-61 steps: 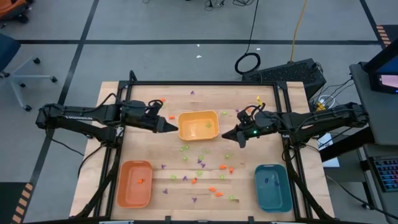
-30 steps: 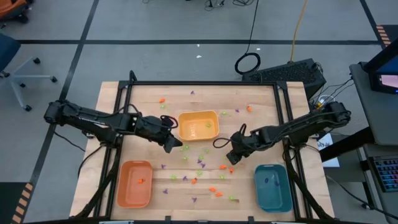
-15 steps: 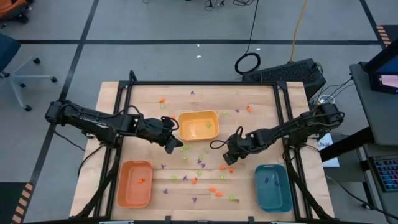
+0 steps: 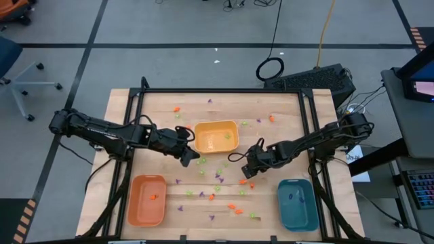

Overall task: Sort Halloween decoration
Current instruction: Put the green spider toy into the yellow bin

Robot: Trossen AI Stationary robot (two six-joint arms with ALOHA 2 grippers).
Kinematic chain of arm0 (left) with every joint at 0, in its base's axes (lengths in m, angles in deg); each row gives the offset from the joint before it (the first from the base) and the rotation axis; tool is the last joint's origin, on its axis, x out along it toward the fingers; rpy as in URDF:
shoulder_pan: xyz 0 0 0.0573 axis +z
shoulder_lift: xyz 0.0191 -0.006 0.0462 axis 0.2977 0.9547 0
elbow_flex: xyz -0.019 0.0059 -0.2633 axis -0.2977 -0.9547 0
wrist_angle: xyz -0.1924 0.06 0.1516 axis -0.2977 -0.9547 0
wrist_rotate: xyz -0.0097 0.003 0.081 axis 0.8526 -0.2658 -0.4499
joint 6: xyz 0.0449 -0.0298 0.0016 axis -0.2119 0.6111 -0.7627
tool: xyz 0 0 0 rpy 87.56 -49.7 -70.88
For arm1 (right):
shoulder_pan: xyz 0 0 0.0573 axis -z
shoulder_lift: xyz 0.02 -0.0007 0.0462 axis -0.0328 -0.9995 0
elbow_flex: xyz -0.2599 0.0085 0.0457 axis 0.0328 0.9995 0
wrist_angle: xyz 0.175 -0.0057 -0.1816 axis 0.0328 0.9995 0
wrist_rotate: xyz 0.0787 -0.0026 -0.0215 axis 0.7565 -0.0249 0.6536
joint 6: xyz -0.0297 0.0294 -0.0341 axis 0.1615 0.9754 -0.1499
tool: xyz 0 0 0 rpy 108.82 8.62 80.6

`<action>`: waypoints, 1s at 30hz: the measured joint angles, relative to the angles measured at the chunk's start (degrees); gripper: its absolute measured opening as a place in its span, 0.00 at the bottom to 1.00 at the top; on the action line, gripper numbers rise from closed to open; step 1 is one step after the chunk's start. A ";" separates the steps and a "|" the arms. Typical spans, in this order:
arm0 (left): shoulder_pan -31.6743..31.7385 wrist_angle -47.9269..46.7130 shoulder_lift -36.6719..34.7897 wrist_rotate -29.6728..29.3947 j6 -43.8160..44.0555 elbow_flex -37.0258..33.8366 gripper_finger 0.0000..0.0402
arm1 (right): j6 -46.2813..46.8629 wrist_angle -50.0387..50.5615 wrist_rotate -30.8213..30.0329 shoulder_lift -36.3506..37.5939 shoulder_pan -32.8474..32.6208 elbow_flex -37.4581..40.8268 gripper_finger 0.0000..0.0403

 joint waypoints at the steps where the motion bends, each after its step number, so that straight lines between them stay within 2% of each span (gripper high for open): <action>1: -0.02 -0.02 0.00 -0.14 0.08 0.00 0.08 | 0.00 -0.69 -0.06 -0.30 -0.02 0.00 0.52; 7: -0.02 0.07 0.00 -0.16 0.13 0.00 0.08 | -0.56 -3.98 -0.31 -1.79 0.18 -0.54 0.52; 11: -0.02 0.02 -0.02 -0.18 0.13 0.00 0.08 | -2.66 -4.03 -4.66 -1.77 0.20 -2.86 0.52; 16: 0.00 0.07 -0.02 -0.90 0.10 0.00 0.08 | -9.79 -5.36 -7.89 -2.70 0.20 -6.64 0.52; 21: -0.02 -0.04 -0.02 -0.95 0.10 0.00 0.08 | -17.22 -12.57 -9.09 -6.55 0.20 -8.40 0.52; 30: -0.61 0.00 -0.02 -0.97 0.50 0.00 0.08 | -15.57 -15.94 -9.44 -14.96 0.20 -10.76 0.52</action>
